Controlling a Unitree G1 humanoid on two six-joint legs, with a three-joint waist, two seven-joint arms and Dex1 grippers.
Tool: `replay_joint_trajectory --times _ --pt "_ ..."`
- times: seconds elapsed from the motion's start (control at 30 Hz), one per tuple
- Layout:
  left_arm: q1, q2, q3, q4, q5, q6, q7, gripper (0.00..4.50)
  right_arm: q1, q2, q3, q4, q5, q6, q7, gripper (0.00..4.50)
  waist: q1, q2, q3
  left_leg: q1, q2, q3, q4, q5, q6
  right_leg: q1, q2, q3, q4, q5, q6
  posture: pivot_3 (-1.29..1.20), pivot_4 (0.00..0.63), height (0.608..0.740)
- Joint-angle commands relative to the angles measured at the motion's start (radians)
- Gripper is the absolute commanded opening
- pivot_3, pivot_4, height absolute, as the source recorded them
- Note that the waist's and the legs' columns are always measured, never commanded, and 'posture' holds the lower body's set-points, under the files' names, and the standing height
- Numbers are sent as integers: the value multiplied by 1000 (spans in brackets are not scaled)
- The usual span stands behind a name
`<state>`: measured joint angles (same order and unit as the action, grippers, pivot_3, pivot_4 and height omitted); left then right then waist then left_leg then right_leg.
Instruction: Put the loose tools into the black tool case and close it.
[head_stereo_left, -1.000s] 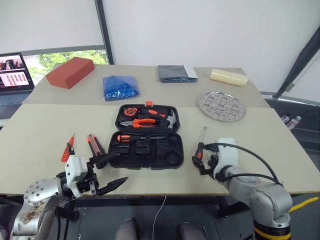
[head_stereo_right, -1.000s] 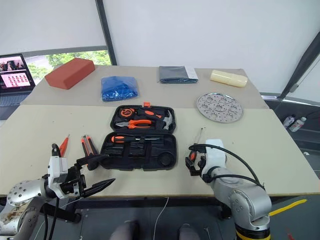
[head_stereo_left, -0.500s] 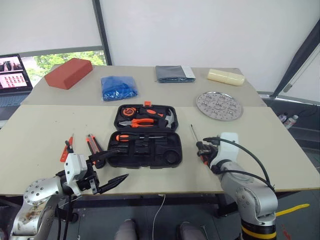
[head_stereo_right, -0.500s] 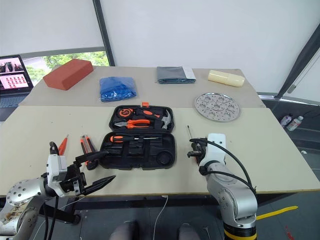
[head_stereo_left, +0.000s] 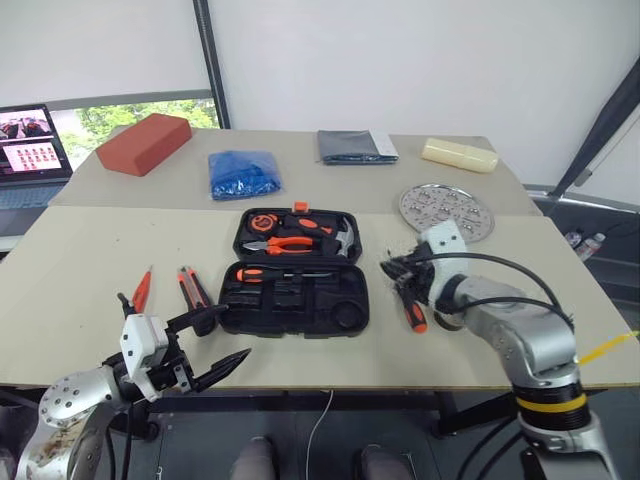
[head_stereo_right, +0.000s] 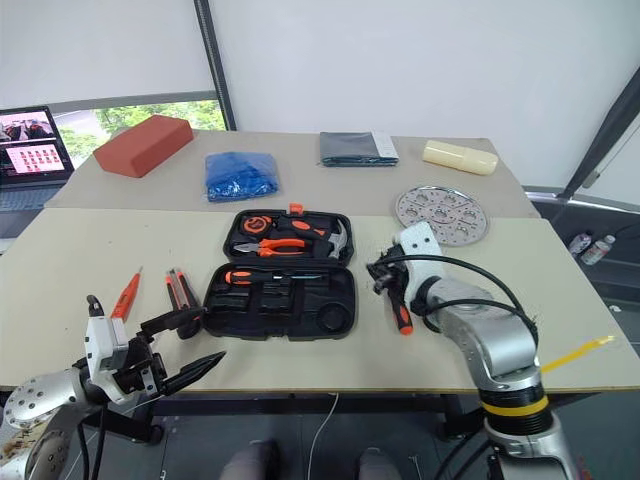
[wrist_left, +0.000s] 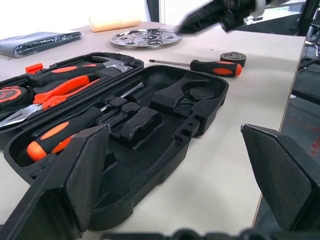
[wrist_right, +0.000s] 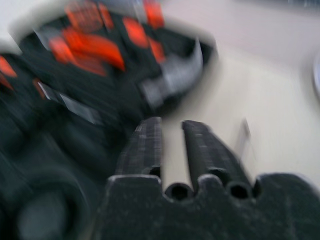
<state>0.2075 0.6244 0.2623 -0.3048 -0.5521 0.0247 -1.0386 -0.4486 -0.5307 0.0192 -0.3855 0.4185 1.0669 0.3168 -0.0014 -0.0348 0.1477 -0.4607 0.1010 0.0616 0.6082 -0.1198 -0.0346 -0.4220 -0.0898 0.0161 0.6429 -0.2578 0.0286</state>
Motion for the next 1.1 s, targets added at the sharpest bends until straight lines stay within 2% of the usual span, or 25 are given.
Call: replay_joint_trajectory --times 0.03,0.07,0.23,0.43,0.47,0.53,0.77,0.8,0.87,0.9,0.93,1.0,1.1 --pt "-23 -2 -12 -32 -3 -22 -7 4500 -1 -32 -26 -93 24 204 -24 2495 0 0 0 0 0 0 0 0 0 0 0 0 0 0 0 0 150 740" --pt "-28 -3 -19 -33 -2 -21 -9 4500 -1 -38 -24 -99 22 244 -29 2997 0 0 0 0 0 0 0 0 0 0 0 0 0 0 -1 0 150 740" --pt "-44 -4 -54 -51 -5 -13 -13 4500 7 -46 10 -74 16 323 -21 4469 -3 0 0 1 1 0 0 0 0 0 0 0 0 1 -1 0 150 740" --pt "-54 4 -74 -67 -5 -7 -18 4500 5 -22 66 -23 -5 322 -24 4469 -7 0 0 1 1 0 0 0 0 0 1 0 0 1 -1 0 150 740" --pt "-54 5 -75 -68 -5 -7 -18 4500 7 -17 64 -19 -9 324 -29 3934 -7 0 0 1 1 0 1 0 0 0 0 0 0 1 -1 0 150 740" --pt "-52 5 -72 -69 -5 -8 -18 4500 15 3 43 -15 -17 334 -43 3443 -9 0 0 1 1 0 1 0 0 0 1 0 0 1 -1 0 150 740" --pt "-46 -2 -48 -71 -15 -3 9 4500 44 113 -90 -74 -76 271 -150 1070 -10 -1 0 1 1 0 1 0 0 0 1 0 0 1 -1 0 150 740" --pt "-44 -5 -40 -71 -19 -1 18 4500 46 119 -99 -91 -86 251 -161 1071 -10 -1 0 1 1 0 1 0 0 0 1 0 1 1 0 0 150 740" --pt "-38 -10 -22 -69 -25 2 37 4500 40 120 -84 -121 -104 95 -139 1071 -11 0 0 1 1 0 1 0 0 0 1 0 1 1 0 0 150 740" --pt "-32 -13 -11 -67 -25 3 49 4500 24 102 -55 -123 -103 6 -86 1071 -11 0 0 1 1 0 1 0 0 0 1 0 1 1 1 0 150 740" --pt "-25 -16 1 -64 -25 3 60 4500 6 85 -27 -120 -98 -77 -21 1071 -12 0 0 1 1 0 1 0 0 0 1 0 1 0 2 0 150 740" --pt "-6 -13 24 -50 -19 9 77 4500 -42 27 51 -84 -83 -279 198 1071 -19 1 1 1 1 0 1 0 0 -1 1 0 0 -1 4 0 150 740" --pt "15 -19 65 -27 -10 -2 103 4500 -157 -43 181 69 -134 -479 433 1071 -24 1 1 2 2 0 0 0 0 0 2 0 1 -2 6 0 150 740"
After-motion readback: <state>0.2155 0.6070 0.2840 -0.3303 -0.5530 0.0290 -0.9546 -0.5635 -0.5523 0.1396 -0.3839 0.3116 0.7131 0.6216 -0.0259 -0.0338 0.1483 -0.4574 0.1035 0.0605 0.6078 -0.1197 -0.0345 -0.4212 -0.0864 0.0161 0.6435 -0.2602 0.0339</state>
